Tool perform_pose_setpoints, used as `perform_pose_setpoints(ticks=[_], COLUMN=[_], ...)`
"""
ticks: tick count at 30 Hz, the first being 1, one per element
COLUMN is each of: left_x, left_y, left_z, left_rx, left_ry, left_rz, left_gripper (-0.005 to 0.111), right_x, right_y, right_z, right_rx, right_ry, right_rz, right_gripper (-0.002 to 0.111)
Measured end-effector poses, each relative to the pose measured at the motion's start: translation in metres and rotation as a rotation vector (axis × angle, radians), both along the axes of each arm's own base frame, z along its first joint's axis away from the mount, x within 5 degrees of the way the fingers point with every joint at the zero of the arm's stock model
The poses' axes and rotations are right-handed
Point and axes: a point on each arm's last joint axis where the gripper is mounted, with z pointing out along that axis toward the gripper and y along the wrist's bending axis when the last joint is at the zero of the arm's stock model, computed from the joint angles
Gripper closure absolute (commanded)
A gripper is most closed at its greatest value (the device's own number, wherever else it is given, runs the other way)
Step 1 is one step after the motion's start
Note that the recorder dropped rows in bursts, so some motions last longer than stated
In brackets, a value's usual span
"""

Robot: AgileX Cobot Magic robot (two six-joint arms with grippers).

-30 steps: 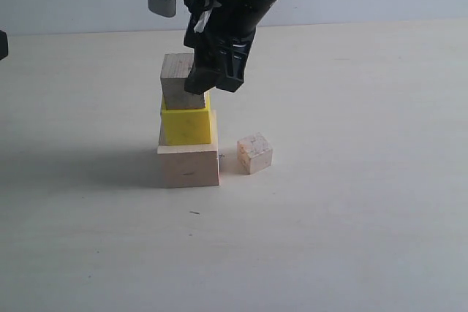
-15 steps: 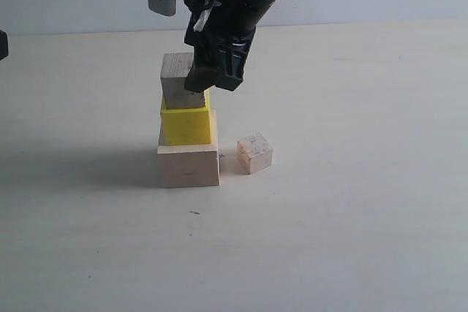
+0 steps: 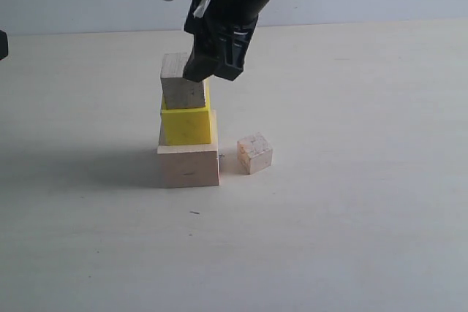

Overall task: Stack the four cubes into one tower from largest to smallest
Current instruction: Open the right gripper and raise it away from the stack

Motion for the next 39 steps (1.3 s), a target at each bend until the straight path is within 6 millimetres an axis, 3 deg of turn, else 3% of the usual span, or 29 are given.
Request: perform_pose_setpoints(ticks=[8,12,15,22,26,32,39], left_x=[0.0,0.0,0.0,0.0,0.0,0.0,0.0], left_y=[0.0,0.0,0.0,0.0,0.0,0.0,0.0], left_z=[0.0,0.0,0.0,0.0,0.0,0.0,-0.001], left_rx=[0.0,0.0,0.0,0.0,0.0,0.0,0.004], left_ry=[0.0,0.0,0.0,0.0,0.0,0.0,0.008], left_rz=[0.0,0.0,0.0,0.0,0.0,0.0,-0.003], left_gripper=[0.107,0.107,0.107,0.107,0.107,0.107,0.107], right_x=[-0.02,-0.027,-0.031,-0.033,-0.032,-0.026,-0.024], right_y=[-0.014,-0.018,-0.021,-0.035,-0.046,-0.066,-0.072], right_z=[0.052,0.066,0.074,0.085,0.09,0.075,0.022], right_rx=[0.105,0.152,0.184,0.186,0.155,0.008,-0.114], right_ry=[-0.034,-0.005,0.03,0.06,0.041,-0.011,0.007], right_rz=[-0.101,-0.179,-0.25,-0.466,-0.595,-0.807,-0.848], right_gripper=[0.041,0.047,0.061,0.109,0.108,0.108,0.108])
